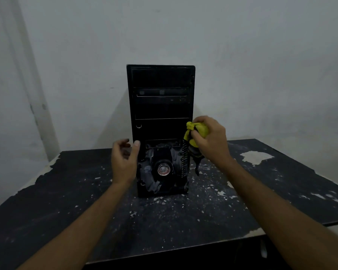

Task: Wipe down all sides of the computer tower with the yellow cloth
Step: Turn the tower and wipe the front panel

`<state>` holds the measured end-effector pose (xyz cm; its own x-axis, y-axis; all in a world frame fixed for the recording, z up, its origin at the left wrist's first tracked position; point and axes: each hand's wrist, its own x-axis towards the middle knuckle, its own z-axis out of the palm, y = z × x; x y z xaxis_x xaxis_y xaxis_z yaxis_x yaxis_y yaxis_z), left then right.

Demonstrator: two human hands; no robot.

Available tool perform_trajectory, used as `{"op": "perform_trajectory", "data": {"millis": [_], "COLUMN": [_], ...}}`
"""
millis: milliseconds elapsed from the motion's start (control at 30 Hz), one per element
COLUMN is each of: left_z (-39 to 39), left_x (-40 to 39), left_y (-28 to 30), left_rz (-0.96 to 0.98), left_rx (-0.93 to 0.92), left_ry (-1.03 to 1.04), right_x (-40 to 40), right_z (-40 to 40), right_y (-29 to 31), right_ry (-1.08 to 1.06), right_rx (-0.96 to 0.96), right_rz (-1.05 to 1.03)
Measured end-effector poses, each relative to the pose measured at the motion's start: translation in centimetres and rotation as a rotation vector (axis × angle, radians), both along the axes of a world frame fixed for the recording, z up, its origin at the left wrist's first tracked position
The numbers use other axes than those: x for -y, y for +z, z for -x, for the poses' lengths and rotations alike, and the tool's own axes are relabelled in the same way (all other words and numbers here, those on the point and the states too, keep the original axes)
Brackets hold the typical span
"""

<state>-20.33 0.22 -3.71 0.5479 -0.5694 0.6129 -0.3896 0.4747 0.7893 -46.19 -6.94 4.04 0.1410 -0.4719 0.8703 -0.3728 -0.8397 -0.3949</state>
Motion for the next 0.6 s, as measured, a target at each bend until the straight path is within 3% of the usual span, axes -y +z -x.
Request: {"op": "perform_trajectory", "data": {"millis": [233,367,600], "left_z": [-0.6,-0.9,-0.9], "left_x": [-0.1,0.0,-0.1], "left_y": [0.8,1.0,0.8], "left_rz": [-0.019,-0.016,-0.023], "left_rx": [0.047,0.044,0.022], "left_ry": [-0.012,-0.014,-0.023], "right_x": [-0.2,-0.1,0.7], "right_z": [-0.4,-0.5,0.2], "right_y": [-3.1,-1.3,-4.0], "right_ry": [0.086,0.113,0.025], "right_rx": [0.107,0.214,-0.053], "right_rz": [-0.211,-0.191,-0.137]}}
